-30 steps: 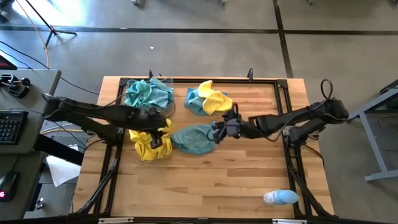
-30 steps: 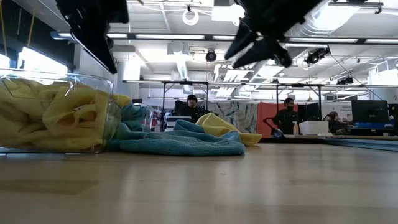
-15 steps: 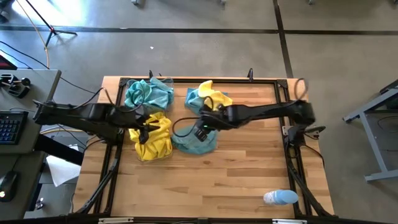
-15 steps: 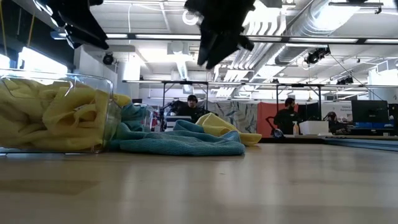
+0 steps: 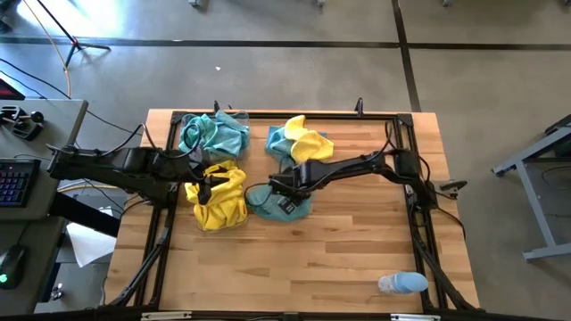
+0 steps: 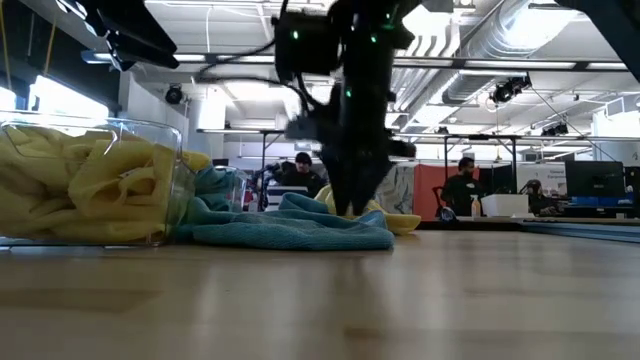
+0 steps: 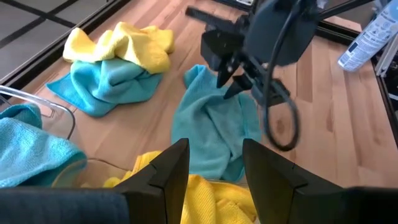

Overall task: Sort microfiber towel by color & place in baskets
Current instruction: Put the blue microfiber cloth into the top transparent bin

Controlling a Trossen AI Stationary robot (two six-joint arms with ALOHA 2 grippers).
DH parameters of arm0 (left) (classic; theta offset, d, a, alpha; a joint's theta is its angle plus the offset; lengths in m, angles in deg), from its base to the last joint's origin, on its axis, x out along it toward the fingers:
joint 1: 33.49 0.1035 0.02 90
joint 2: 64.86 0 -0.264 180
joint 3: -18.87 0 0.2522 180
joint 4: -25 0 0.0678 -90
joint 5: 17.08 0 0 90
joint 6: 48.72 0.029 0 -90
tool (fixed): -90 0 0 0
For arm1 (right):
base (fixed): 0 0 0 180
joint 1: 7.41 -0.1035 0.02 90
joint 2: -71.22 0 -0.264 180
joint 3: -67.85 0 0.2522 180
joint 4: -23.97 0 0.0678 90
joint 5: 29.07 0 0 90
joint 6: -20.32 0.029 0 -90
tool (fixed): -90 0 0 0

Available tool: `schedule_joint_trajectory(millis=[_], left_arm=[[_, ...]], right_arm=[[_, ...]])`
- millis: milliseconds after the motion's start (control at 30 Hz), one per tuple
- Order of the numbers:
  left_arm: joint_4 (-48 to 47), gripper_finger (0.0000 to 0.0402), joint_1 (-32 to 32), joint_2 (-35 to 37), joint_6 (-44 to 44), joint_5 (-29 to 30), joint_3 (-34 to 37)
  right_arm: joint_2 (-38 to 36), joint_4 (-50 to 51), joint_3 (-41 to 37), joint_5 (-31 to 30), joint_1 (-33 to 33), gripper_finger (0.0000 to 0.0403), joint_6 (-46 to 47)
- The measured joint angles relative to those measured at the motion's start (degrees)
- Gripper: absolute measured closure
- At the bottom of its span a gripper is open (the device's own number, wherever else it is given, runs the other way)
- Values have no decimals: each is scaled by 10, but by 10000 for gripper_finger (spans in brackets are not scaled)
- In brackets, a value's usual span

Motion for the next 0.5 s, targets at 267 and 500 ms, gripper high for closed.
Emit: schedule_joint_trajectory(millis=[267,500], left_arm=[[11,261,6,-9,5,1,0],[101,261,9,-51,11,7,0]], right_arm=[[6,-42,-71,25,0,342,-3],[-46,18,-89,-9,-19,389,-13]])
